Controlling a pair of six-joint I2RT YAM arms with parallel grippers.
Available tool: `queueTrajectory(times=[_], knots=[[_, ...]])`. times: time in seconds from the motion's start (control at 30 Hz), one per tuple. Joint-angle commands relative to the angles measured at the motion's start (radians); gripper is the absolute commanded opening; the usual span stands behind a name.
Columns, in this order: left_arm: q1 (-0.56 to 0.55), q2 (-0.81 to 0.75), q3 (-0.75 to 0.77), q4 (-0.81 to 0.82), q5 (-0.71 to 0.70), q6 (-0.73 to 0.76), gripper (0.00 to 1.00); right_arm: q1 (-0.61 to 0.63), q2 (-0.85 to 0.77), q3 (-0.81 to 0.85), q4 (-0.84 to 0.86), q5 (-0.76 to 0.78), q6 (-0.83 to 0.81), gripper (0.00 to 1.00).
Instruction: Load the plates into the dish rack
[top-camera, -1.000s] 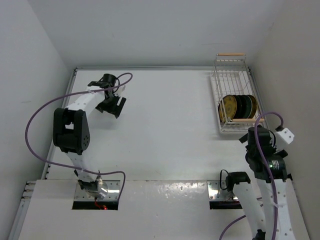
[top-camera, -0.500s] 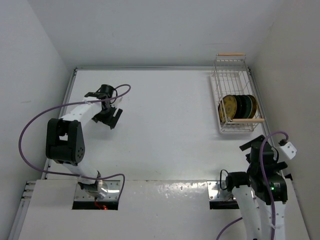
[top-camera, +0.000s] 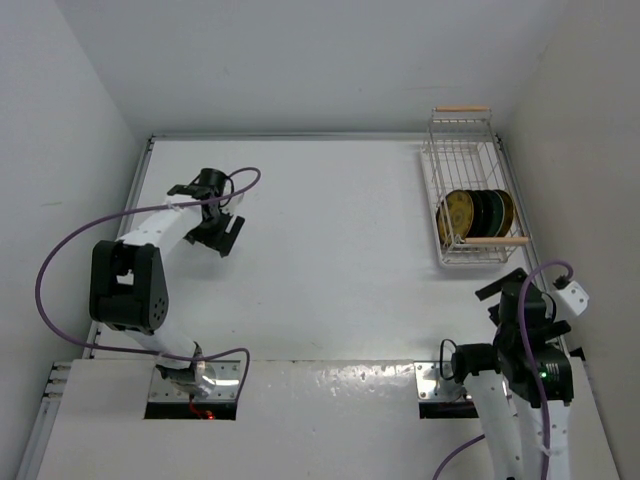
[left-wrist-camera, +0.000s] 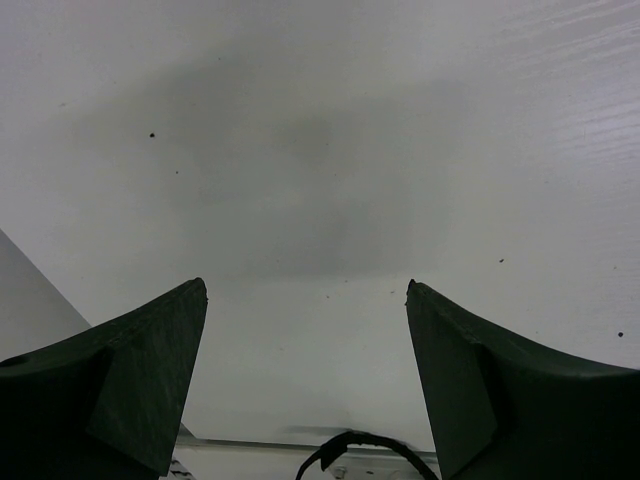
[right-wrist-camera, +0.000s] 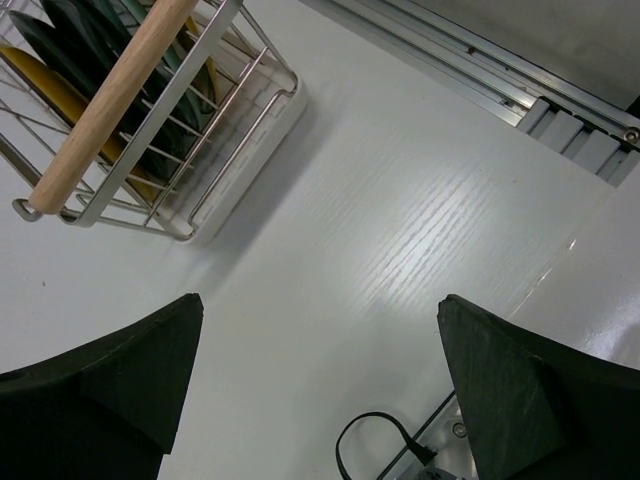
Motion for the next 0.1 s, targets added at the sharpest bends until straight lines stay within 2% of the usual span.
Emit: queueTrajectory(times=[0.0,0.07], knots=[[-0.004,-0.037,0.002,0.010,0.004,-0.007,0.85,0.000,0.011,-0.006,0.034,-0.026,-0.019,1.00],[-0.004,-0.037,0.002,0.010,0.004,-0.007,0.85,-0.004,0.016,-0.007,0.036,-0.031,-0.021,1.00]])
